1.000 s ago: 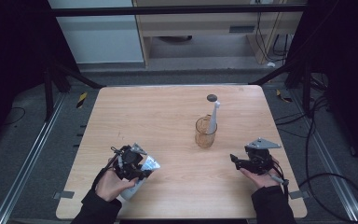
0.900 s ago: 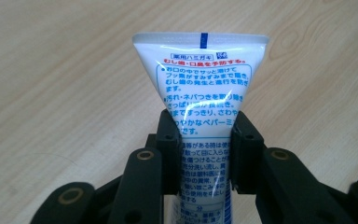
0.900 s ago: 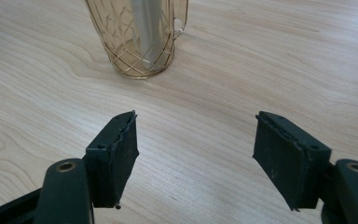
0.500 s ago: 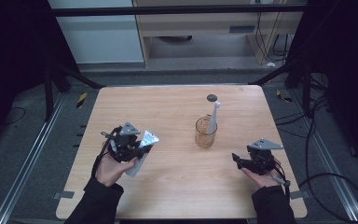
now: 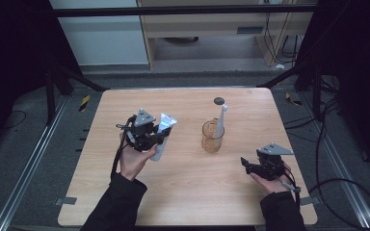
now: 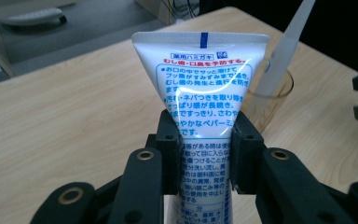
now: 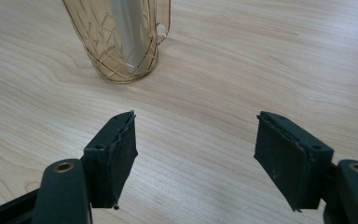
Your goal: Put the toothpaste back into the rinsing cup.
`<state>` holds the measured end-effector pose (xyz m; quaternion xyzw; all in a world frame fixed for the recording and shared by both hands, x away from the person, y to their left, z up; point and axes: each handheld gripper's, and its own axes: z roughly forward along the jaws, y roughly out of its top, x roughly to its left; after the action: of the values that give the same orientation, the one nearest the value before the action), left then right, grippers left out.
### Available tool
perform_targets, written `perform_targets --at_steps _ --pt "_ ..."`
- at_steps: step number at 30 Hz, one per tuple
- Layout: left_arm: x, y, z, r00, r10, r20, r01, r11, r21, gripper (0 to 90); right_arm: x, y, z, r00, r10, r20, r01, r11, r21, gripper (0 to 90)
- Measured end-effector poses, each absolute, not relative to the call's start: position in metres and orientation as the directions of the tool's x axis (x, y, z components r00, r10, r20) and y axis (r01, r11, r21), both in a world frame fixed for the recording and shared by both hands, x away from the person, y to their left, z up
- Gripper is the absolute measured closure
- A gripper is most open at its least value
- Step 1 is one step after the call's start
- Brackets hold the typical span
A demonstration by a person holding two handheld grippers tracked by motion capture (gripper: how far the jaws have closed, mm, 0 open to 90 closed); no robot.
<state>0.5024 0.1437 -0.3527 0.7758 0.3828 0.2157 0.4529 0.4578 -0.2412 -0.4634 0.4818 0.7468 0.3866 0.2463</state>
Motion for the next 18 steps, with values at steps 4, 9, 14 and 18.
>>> perform_targets --at_steps 4,9,14,18 --pt "0.509 0.134 -0.349 0.607 0.795 -0.013 0.365 -0.263 0.893 68.9 0.458 -0.242 -0.464 -0.416 0.909 0.008 0.526 0.234 0.818 29.0" --pt "0.516 0.120 -0.348 0.601 0.799 -0.017 0.322 -0.222 0.920 68.9 0.459 -0.244 -0.465 -0.410 0.912 0.010 0.528 0.229 0.818 29.0" --pt "0.525 0.109 -0.347 0.595 0.802 -0.047 0.301 -0.169 0.938 68.9 0.459 -0.244 -0.465 -0.404 0.915 0.001 0.523 0.230 0.821 28.5" --pt "0.530 0.101 -0.343 0.602 0.796 -0.058 0.286 -0.147 0.947 68.8 0.459 -0.245 -0.466 -0.406 0.914 0.000 0.521 0.231 0.822 27.7"
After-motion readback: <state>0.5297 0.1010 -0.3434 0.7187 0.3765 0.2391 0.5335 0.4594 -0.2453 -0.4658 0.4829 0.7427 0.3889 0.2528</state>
